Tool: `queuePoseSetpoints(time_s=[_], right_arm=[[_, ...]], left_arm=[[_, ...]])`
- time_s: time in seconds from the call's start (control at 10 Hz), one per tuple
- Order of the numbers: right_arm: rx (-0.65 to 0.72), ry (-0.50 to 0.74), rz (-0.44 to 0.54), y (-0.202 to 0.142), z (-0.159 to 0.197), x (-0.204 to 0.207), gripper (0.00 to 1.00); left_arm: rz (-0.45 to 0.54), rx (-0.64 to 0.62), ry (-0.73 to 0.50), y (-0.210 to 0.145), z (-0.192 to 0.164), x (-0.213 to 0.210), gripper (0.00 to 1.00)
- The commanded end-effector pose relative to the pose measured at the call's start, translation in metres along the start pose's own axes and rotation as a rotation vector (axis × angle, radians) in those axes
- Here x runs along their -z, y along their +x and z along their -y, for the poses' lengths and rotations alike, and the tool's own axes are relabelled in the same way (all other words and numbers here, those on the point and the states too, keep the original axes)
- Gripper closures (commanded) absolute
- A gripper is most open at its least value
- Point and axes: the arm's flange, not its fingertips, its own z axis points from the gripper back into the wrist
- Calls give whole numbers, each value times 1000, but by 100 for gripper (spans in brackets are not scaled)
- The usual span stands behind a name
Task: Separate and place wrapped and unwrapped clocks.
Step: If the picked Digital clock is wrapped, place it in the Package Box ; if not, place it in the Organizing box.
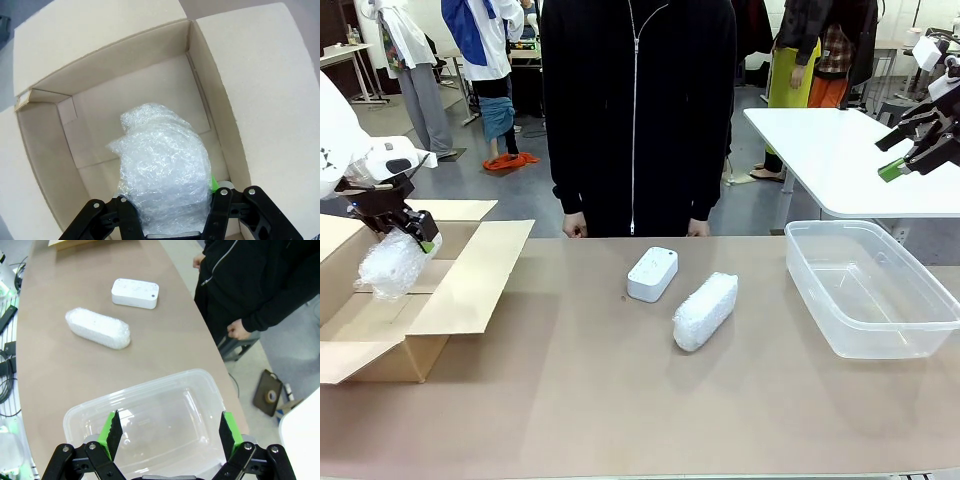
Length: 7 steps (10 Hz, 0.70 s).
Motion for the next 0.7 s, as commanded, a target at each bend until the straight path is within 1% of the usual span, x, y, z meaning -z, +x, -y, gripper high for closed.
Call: queuePoseSetpoints(time_s=[0.0, 0.1, 0.2, 0.3, 0.4, 0.5, 0.6], right_arm=[[-1, 5, 16, 0, 0, 1, 0], [-1, 5, 16, 0, 0, 1, 0], [-1, 5, 16, 0, 0, 1, 0], [-1, 5, 16, 0, 0, 1, 0], [-1, 5, 16, 0, 0, 1, 0], [-1, 5, 16, 0, 0, 1, 0], [-1, 5, 16, 0, 0, 1, 0]], left_arm=[[-8, 4, -19, 5, -7, -1, 29], [-19, -2, -30, 6, -7, -1, 29], [-27, -3, -34, 6, -7, -1, 10], [-30, -4, -38, 6, -7, -1, 27], [-34, -2, -40, 7, -7, -1, 0], [-36, -4, -42, 6, -7, -1, 8], [-35, -5, -45, 6, -6, -2, 5]])
